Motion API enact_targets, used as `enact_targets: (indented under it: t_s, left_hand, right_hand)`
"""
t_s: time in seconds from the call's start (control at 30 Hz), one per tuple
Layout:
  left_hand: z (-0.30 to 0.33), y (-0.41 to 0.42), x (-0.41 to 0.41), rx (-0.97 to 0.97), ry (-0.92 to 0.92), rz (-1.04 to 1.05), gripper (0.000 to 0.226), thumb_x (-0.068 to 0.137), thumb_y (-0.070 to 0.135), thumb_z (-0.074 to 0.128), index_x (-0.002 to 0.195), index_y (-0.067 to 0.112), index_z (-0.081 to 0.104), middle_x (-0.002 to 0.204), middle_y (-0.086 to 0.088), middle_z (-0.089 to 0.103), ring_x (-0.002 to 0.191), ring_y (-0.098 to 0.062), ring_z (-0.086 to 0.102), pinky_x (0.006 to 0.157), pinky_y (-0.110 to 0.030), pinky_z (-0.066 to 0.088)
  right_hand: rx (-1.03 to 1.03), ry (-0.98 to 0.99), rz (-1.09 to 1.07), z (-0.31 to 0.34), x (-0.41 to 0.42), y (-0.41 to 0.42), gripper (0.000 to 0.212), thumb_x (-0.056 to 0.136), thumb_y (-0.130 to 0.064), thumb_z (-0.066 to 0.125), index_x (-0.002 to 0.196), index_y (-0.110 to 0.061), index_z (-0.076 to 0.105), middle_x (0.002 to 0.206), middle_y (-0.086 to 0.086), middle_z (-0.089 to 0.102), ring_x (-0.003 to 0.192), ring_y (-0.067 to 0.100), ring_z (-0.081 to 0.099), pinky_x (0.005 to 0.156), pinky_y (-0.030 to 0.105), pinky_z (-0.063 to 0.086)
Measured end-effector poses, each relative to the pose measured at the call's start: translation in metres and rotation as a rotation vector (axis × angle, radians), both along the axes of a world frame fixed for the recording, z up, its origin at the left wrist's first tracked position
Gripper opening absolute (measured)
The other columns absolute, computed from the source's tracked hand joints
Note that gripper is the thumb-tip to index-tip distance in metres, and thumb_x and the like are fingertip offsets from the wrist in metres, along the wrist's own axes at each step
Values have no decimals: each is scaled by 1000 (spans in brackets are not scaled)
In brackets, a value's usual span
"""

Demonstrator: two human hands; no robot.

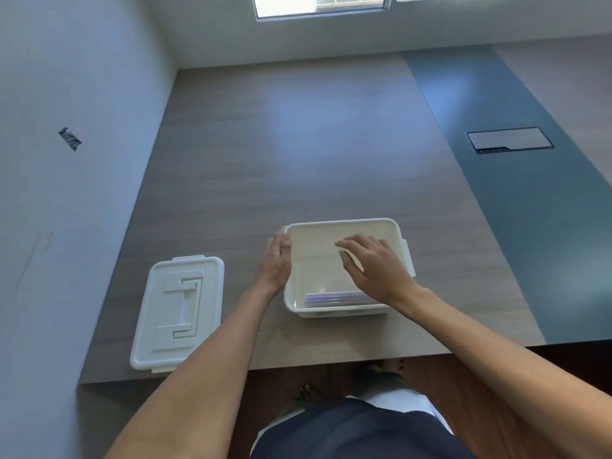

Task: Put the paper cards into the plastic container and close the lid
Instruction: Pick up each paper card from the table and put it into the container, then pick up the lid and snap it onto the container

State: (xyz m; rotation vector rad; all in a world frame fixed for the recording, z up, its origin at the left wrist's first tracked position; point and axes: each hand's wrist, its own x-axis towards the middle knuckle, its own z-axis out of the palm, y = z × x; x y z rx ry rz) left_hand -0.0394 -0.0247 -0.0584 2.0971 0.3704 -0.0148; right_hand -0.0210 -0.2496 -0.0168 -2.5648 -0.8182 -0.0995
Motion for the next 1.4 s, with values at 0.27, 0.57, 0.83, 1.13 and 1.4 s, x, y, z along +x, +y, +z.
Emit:
enact_targets:
  t_s: [0.27, 0.57, 0.83, 1.13, 1.4]
  left_hand:
    - [10, 58, -33, 565, 59, 68, 60, 101, 52, 22, 153, 23, 28, 149, -14, 38, 138, -31, 39, 109, -44, 36]
    - [13, 141, -122, 643, 282, 352, 63, 102, 51, 23, 157, 22, 12, 159, -16, 17, 149, -35, 16, 120, -47, 17]
    - [-3, 168, -202, 456, 465, 601, 69, 101, 57, 17, 158, 22, 3, 164, -16, 10, 153, -30, 4, 121, -46, 11]
    - [-35, 128, -236, -179, 488, 810, 77, 100, 58, 24, 158, 16, -5, 166, -11, 0, 153, -26, 9, 119, -39, 14]
    - [-47, 107, -226, -412, 313, 1157, 53, 103, 46, 33, 149, 18, 37, 138, 1, 55, 133, -23, 49, 97, -26, 36]
  right_hand:
    - [-205, 1, 58, 3, 47, 75, 62, 98, -50, 26, 140, -12, 50, 149, 11, 48, 141, 29, 40, 111, 44, 33]
    - [-218, 13, 297, -5, 41, 192, 55, 102, -46, 37, 146, -13, 42, 154, 11, 40, 144, 29, 34, 115, 44, 25]
    - [-397, 163, 482, -28, 24, 288, 56, 102, -47, 32, 144, -12, 42, 151, 12, 43, 139, 28, 40, 115, 47, 22]
    - [-524, 565, 374, -84, 13, 342, 80, 93, -59, 45, 155, -20, 14, 163, 4, 15, 146, 35, 22, 113, 59, 23]
    - [-349, 543, 322, -92, 4, 340, 68, 92, -57, 44, 148, -20, 33, 153, 4, 32, 139, 31, 27, 111, 54, 25]
